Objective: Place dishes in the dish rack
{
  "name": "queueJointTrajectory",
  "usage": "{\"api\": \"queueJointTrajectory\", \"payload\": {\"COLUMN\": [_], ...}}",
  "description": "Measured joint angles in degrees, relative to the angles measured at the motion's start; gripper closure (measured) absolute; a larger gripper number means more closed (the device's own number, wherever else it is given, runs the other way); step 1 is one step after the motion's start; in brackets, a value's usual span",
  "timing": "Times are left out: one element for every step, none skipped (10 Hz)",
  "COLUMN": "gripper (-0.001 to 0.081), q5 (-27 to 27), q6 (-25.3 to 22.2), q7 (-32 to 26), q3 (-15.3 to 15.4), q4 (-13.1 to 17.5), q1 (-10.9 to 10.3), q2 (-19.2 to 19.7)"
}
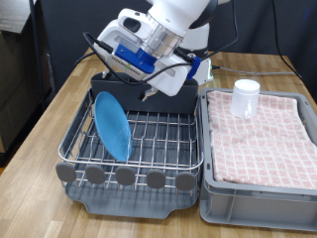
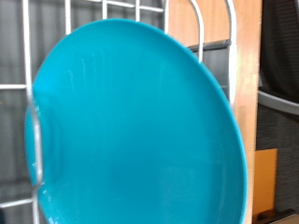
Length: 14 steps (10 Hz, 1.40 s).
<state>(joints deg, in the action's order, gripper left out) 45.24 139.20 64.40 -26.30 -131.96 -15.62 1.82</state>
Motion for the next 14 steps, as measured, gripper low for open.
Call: {"api": "queueJointTrajectory", "payload": {"gripper": [0.0030, 0.0009, 0.0009, 0.0004, 0.0004, 0.0003, 0.0003, 0.0003, 0.0003, 0.0003, 0.0003, 0.0003, 0.0003, 0.0003], "q5": [-2.83, -5.42, -8.69, -12.30, -14.85, -15.65, -15.91, -15.83, -16.00, -18.62, -22.60, -25.83, -27.88, -29.16], "q6": [-1.03, -2.18, -3.11, -5.14, -6.98, -8.21, -8.99, -8.99, -9.28, -10.30, -12.48, -15.04, -16.57, -18.10], "q7": [-2.64, -5.13, -8.22, -11.66, -14.36, -15.55, -15.90, -15.85, -16.02, -17.41, -19.51, -20.99, -21.81, -21.87], "q3": [-0.01, -0.01, -0.01, 0.01, 0.02, 0.06, 0.18, 0.17, 0.22, 0.35, 0.59, 0.98, 1.62, 2.46], "q4": [0.34, 0.68, 0.99, 1.42, 1.98, 2.43, 2.51, 2.51, 2.59, 2.94, 3.80, 4.80, 5.55, 6.10], "q1": [0.00, -0.01, -0.02, -0.08, -0.18, -0.28, -0.33, -0.32, -0.36, -0.63, -1.08, -1.61, -2.21, -2.89], "q2": [-0.87, -1.95, -3.13, -4.36, -5.54, -6.61, -7.32, -7.17, -6.97, -6.96, -6.96, -7.01, -7.25, -7.72]}}
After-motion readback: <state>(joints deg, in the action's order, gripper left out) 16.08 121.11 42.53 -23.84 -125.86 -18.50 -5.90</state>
